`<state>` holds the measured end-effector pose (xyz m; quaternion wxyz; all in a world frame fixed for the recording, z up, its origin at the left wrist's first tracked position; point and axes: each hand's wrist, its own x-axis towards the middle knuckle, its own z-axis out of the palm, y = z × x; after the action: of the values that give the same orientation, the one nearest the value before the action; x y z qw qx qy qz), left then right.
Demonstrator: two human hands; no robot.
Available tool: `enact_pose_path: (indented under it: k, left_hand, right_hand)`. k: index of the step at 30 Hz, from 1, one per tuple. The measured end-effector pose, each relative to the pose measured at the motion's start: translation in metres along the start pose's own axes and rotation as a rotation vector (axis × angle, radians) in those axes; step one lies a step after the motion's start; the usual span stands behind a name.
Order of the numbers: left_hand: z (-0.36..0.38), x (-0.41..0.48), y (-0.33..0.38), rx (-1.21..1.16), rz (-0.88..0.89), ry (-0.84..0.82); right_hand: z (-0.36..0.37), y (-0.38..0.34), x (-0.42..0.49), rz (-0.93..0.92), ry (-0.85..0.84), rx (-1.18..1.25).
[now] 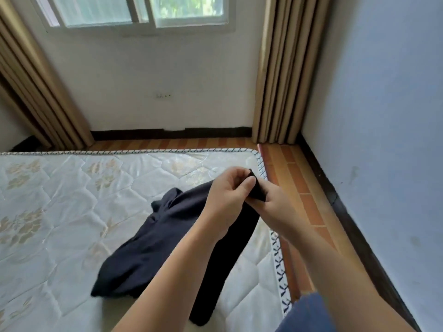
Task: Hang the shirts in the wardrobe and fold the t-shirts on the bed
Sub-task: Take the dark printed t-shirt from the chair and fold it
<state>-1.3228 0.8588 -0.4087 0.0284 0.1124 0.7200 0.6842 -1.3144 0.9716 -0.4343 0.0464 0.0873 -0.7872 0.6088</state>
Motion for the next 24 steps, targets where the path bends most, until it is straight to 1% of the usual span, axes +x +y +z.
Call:
enact_pose_path:
  k: [2,6,8,12,14,15,17,18,19,21,24]
  left_hand:
    - [0.019,0.015,0.03,0.021,0.094,-0.035]
    - [0.058,0.042,0.089,0.034,0.288,-0.071]
    - [0.074,0.052,0.124,0.011,0.381,-0.091]
    - [0.087,0.062,0.192,-0.106,0.599,-0.104]
    - [0.092,0.068,0.208,-0.111,0.667,-0.097]
    - [0.096,0.071,0.209,-0.083,0.656,-0.088]
    - [0.106,0.081,0.202,-0.023,0.525,-0.079]
    - [0.111,0.084,0.196,-0.001,0.45,-0.085]
    - [0.115,0.087,0.188,0.018,0.413,-0.092]
    - [0.121,0.087,0.174,0.09,0.446,-0.123]
    - [0.131,0.077,0.165,0.274,0.476,-0.246]
  right_hand:
    - [-0.028,-0.024,0.006,-0.069,0.057,-0.023]
    - [-0.079,-0.071,0.015,-0.151,0.234,0.002]
    - [-0.103,-0.103,0.019,-0.194,0.277,0.025]
    - [-0.141,-0.17,0.023,-0.387,0.364,0.01]
    - [-0.152,-0.184,0.028,-0.406,0.383,-0.01]
    - [-0.155,-0.186,0.03,-0.365,0.376,-0.02]
    - [-0.161,-0.179,0.032,-0.245,0.375,-0.049]
    - [-0.165,-0.173,0.031,-0.207,0.401,-0.048]
    - [-0.171,-0.168,0.03,-0.186,0.446,-0.033]
    - [-0.185,-0.163,0.027,-0.167,0.557,0.033]
    - [-0.203,-0.169,0.024,-0.194,0.694,0.141]
